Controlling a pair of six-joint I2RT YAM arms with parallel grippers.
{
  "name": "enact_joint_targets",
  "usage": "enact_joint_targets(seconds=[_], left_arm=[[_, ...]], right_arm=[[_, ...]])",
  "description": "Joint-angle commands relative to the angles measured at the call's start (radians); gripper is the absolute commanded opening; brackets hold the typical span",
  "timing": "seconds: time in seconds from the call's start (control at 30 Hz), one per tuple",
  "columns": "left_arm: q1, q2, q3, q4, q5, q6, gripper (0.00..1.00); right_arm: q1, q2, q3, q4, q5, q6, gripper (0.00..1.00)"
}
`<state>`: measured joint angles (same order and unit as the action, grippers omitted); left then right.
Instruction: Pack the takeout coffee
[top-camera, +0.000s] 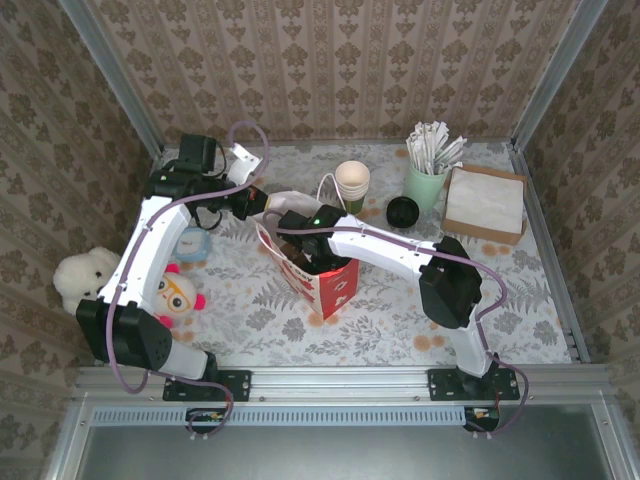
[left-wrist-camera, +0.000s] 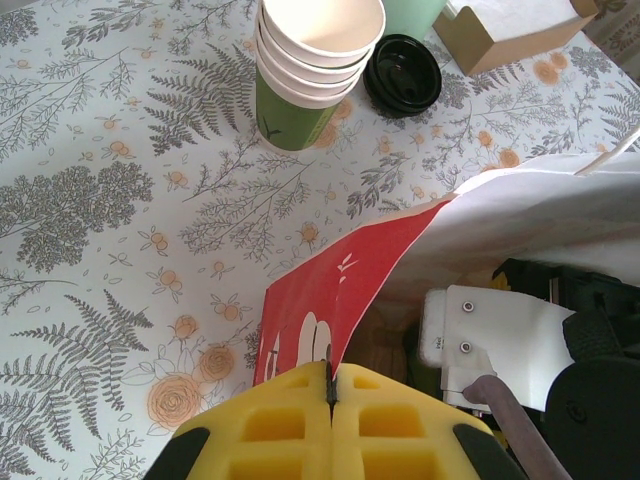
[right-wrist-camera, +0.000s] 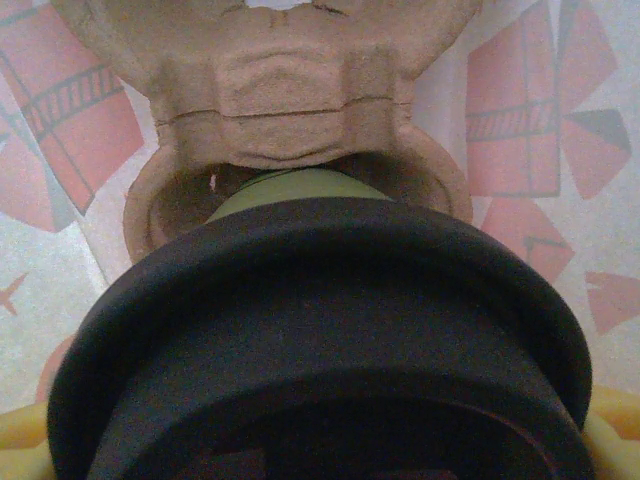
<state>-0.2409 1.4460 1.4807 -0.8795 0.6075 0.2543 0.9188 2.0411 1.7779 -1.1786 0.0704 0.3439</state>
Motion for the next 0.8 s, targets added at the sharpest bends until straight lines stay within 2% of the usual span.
enact_joint_targets(seconds=[0.0, 0.77], left_arm=[[0.002, -0.027, -0.013, 0.014, 0.025, -0.013, 0.00], [0.002, -0.021, -0.003, 0.014, 0.029, -0.011, 0.00]], right_arm=[[-0.011, 0.063, -0.055, 0.069, -0.026, 0.009, 0.59], [-0.011, 0.083, -0.094, 0.106, -0.037, 0.006, 0.59]])
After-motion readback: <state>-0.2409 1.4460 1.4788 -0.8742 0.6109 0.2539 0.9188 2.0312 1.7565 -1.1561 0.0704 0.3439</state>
